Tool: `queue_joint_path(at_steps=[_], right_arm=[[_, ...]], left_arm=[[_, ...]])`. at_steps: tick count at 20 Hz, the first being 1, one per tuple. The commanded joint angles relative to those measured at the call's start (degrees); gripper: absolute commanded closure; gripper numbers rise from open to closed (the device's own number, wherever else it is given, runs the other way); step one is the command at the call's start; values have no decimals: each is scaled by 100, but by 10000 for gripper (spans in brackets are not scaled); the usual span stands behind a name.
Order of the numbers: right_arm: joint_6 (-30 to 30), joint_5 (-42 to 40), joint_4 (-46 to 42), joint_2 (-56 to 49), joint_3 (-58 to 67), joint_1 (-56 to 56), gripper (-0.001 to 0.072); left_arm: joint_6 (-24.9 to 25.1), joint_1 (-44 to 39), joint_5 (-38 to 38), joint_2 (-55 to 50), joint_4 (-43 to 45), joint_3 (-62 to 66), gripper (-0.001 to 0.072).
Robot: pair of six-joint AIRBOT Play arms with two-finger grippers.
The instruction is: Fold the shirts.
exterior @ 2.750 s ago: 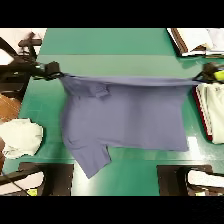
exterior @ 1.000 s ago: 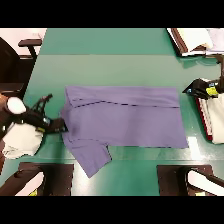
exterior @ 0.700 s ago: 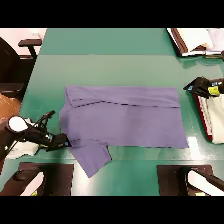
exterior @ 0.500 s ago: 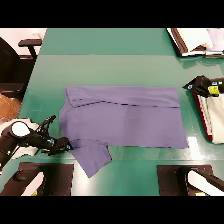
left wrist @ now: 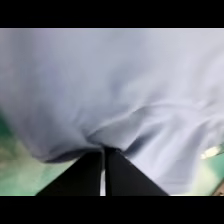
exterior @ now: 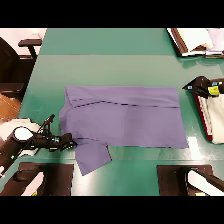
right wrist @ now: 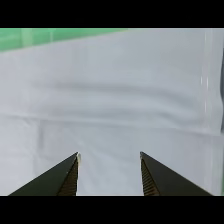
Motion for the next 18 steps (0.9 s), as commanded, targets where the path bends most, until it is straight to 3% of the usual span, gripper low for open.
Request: queue_joint_path(at_steps=[1,5,7,8,10,12,15,18], right_arm=[[0,778,-649,7,-35,-168,274],[153,1141,-1845,461,-1239,-970,267],[151,1134,-1851,726,-2229,-1613,101],[153,1123,-1849,798,-2638,-1884,103],[153,1082,-1818,894,-3368,-2286,132],[149,872,-1521,909,-3836,-2457,265],[149,254,-837,907,-4159,-2350,266],[149,-63,-691,909,-4092,-1937,426]], left_arm=[[181,0,-195,7,-256,31,687],[422,0,-315,7,-227,304,687],[466,0,-302,7,-221,435,687],[466,0,-291,7,-225,479,687],[463,0,-208,7,-223,492,687],[461,0,-190,7,-227,490,687],[461,0,-201,7,-225,490,686],[463,0,-232,7,-175,490,687]])
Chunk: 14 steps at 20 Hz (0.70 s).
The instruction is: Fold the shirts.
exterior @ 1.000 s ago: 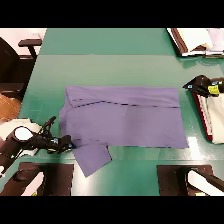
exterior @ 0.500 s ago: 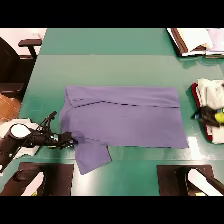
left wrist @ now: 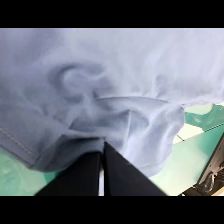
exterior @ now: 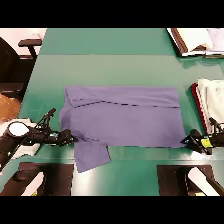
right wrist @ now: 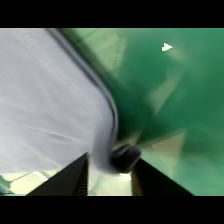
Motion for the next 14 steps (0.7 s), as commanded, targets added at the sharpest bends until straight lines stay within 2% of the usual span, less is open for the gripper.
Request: queue_joint_path(at_steps=[1,2,3,4,7,11,12,14], right_arm=[[0,-474,282,15,-50,387,441],[-2,-404,280,15,72,533,581],[0,-284,264,15,210,669,653],[-2,-131,229,15,361,789,677],[0,455,-409,192,732,1141,694],[55,1134,-953,1204,804,1364,694],[68,1283,-1027,1469,817,1340,695],[103,1259,-1032,1827,988,1270,695]], left_arm=[[13,0,-103,4,87,20,687],[33,0,-321,4,157,103,688],[39,0,-588,48,306,260,688],[-50,0,-789,197,542,417,688],[-640,0,-1495,935,1405,782,689],[-1106,0,-3073,1648,1250,831,688],[-1150,0,-3241,1725,1248,927,688],[-1220,0,-2894,1657,1272,1292,688]])
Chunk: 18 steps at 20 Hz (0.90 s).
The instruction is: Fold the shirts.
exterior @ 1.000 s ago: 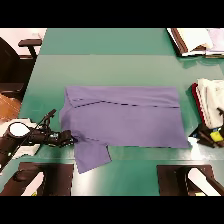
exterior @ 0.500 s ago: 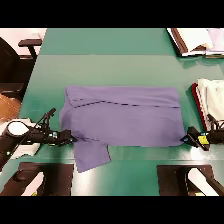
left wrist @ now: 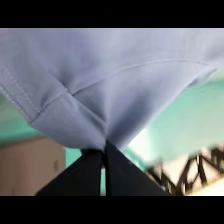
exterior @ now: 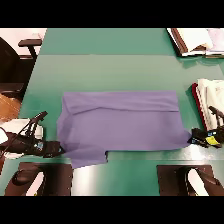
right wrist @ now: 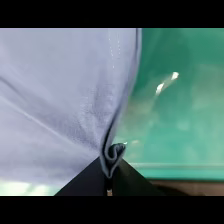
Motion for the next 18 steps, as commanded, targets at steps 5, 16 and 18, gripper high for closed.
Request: queue_joint_path(at_steps=[5,16,18], right_arm=[[66,-415,94,-284,990,577,695],[151,-1329,892,-4105,4000,1412,694],[149,-1314,951,-4492,4321,1412,694]], left_arm=[[588,0,1513,-1158,114,909,688],[1598,0,3355,-5014,155,3311,685],[1727,0,3375,-5187,155,3467,684]])
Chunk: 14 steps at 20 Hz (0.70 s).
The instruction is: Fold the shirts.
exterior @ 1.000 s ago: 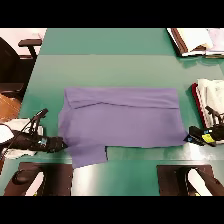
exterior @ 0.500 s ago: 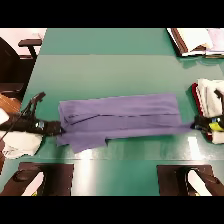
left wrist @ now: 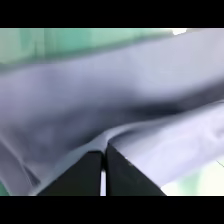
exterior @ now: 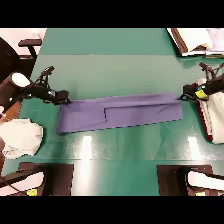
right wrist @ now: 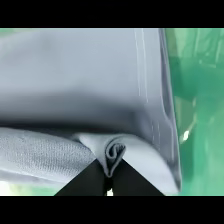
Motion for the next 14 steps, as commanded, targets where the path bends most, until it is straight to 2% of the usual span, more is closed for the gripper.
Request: queue_joint_path(at_steps=[1,2,3,4,5,6,9,11,12,13,14], right_arm=[[-13,-52,337,-802,667,52,690],[-216,-50,444,-909,758,50,656],[-369,-46,529,-992,841,52,522],[-476,-22,654,-1038,896,48,376],[-654,28,758,-1049,929,7,291],[-839,127,767,-1023,929,-28,258],[-1187,625,748,-1012,922,-404,258],[-1296,798,769,-1010,774,-822,258],[-1296,780,774,-1012,625,-1045,245],[-1296,741,772,-1012,424,-1252,152],[-1296,678,774,-1019,175,-1460,108]], left_arm=[[210,2,262,-474,2,382,682],[210,2,273,-474,0,385,619],[201,2,282,-474,-17,387,363],[164,2,273,-474,-63,389,207],[157,2,234,-470,-105,398,212],[160,2,168,-444,-173,400,212],[177,2,-85,-424,-501,435,218],[433,2,-251,-424,-831,435,677],[577,0,-256,-428,-1058,435,684],[579,0,-249,-439,-1287,435,685],[573,0,-214,-442,-1528,433,685]])
